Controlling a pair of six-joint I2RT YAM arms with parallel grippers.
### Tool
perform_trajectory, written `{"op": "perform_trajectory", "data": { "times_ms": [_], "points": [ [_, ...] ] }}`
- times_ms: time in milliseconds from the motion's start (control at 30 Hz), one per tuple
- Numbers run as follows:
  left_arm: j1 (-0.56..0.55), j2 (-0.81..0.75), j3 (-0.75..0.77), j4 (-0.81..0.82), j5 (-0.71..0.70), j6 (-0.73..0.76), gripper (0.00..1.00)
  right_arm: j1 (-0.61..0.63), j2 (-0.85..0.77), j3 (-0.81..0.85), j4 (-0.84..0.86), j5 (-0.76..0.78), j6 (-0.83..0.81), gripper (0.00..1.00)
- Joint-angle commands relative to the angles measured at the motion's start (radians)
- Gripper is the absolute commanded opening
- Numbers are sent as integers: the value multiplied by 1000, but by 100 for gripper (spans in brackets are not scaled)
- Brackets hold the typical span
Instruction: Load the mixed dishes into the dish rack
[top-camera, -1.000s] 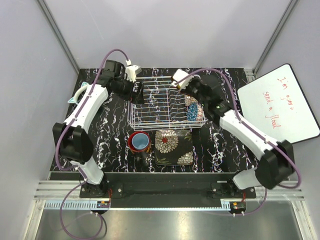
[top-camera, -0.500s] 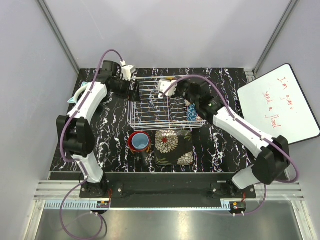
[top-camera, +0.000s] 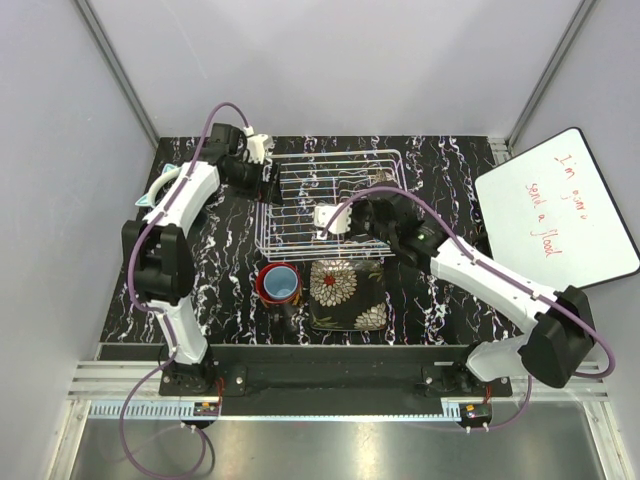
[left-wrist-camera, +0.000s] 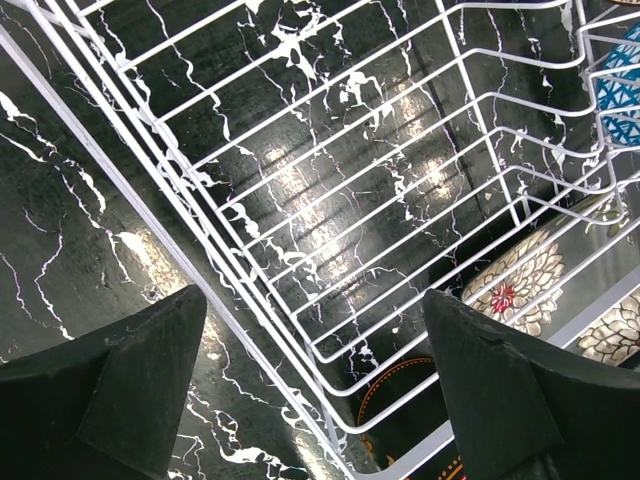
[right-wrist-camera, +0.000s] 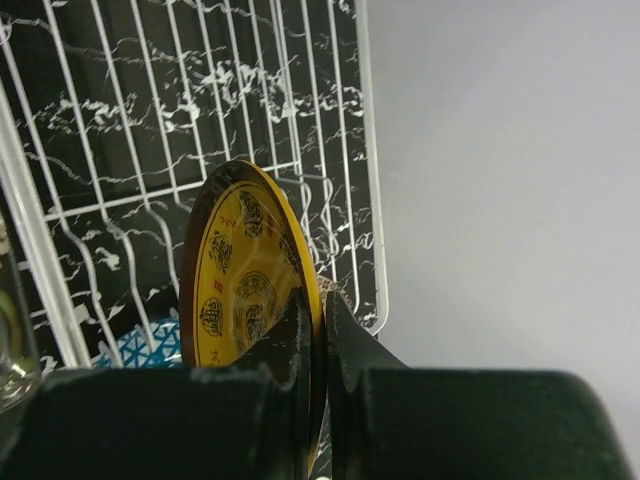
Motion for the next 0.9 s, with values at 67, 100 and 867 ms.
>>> {"op": "perform_trajectory", "data": {
  "times_ms": [67,100,867],
  "points": [
    [-1,56,90,21,47,-16,85,17,-59,-28,-31,28,15,0],
    [-1,68,117,18,46,-17,83,17,-56,-28,-34,25,17,0],
    [27,260,289,-28,-156,-5,70,14,77,-45,26,-17,-12,0]
  ]
}}
